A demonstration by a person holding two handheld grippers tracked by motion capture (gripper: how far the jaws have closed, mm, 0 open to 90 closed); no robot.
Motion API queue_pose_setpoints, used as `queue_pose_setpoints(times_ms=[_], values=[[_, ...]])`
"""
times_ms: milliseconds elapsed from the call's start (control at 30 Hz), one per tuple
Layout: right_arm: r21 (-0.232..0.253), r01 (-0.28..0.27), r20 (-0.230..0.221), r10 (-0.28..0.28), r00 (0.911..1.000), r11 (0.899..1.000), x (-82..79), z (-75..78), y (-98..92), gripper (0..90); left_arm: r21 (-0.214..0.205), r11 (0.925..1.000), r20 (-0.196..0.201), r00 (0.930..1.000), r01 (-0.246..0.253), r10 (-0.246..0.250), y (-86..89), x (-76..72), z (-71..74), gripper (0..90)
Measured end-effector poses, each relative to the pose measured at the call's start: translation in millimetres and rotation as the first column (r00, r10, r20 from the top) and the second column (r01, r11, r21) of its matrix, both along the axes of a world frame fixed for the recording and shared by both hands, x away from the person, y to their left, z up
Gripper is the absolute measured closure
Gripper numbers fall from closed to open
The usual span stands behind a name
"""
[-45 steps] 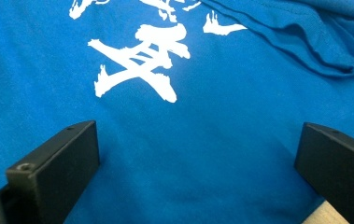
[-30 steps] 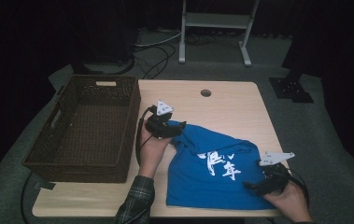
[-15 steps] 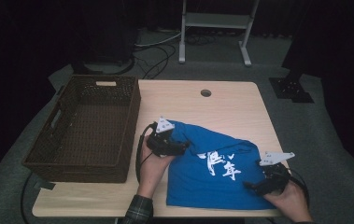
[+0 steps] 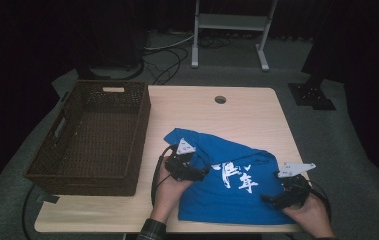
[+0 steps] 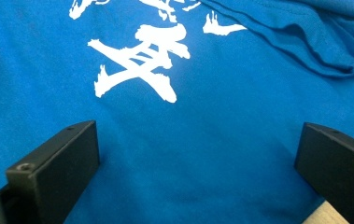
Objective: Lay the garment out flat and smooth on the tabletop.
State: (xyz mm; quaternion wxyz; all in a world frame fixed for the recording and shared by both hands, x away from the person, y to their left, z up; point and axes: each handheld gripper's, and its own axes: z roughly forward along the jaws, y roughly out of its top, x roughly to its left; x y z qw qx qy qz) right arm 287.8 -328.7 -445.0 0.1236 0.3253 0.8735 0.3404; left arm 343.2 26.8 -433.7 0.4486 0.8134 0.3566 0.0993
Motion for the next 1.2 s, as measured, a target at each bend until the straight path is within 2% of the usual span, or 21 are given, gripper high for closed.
queue_pose_setpoints(times_ms=[167,267,333,400,500,733,867,1033,1133,1200], values=[[0.002,-0.001,0.002,0.001,1.0000,1.000,0.0,-0.2,-0.2,0.0,0.018,0.9998,-0.024,0.9996,0.013,-0.012,-5.4,6.8,-4.8,11.0],[0.002,-0.001,0.002,0.001,1.0000,1.000,-0.1,-0.2,-0.2,0.0,0.046,0.9987,-0.039,0.9990,0.023,-0.021,-7.9,10.2,-9.1,10.8],[0.002,-0.001,0.002,0.001,1.0000,1.000,-0.1,-0.2,-0.2,0.0,0.076,0.9966,-0.023,0.9993,0.031,-0.029,-8.0,10.7,-9.0,10.8],[0.002,-0.001,0.002,0.001,1.0000,1.000,-0.1,-0.2,-0.2,0.0,0.127,0.9913,-0.004,0.9994,0.034,-0.033,-7.9,11.2,-8.3,10.8],[0.002,-0.001,0.002,0.001,1.0000,1.000,-0.1,-0.2,-0.2,0.0,0.163,0.9862,0.007,0.9995,0.030,-0.032,-3.2,14.1,-7.9,10.8],[0.001,-0.001,0.001,0.001,1.0000,1.000,0.0,-0.2,-0.2,0.0,0.172,0.9850,0.005,0.9999,0.011,-0.012,13.3,26.8,-6.9,10.8],[0.001,-0.003,0.001,0.003,1.0000,1.000,0.1,-0.1,-0.4,0.0,0.137,0.9906,-0.016,0.9999,0.001,0.001,19.2,29.2,-6.8,9.6],[0.001,-0.003,0.002,0.003,1.0000,1.000,0.1,-0.1,-0.4,0.0,0.108,0.9941,-0.025,0.9997,0.010,-0.007,18.0,17.9,-7.1,8.8],[0.001,-0.003,0.002,0.003,1.0000,1.000,0.0,-0.2,-0.3,0.0,0.100,0.9944,-0.016,0.9993,0.036,-0.034,10.1,8.2,-5.9,7.4],[0.001,-0.003,0.002,0.003,1.0000,1.000,0.0,-0.2,-0.3,0.0,0.111,0.9928,0.003,0.9990,0.044,-0.044,3.3,3.0,-5.6,4.9]])
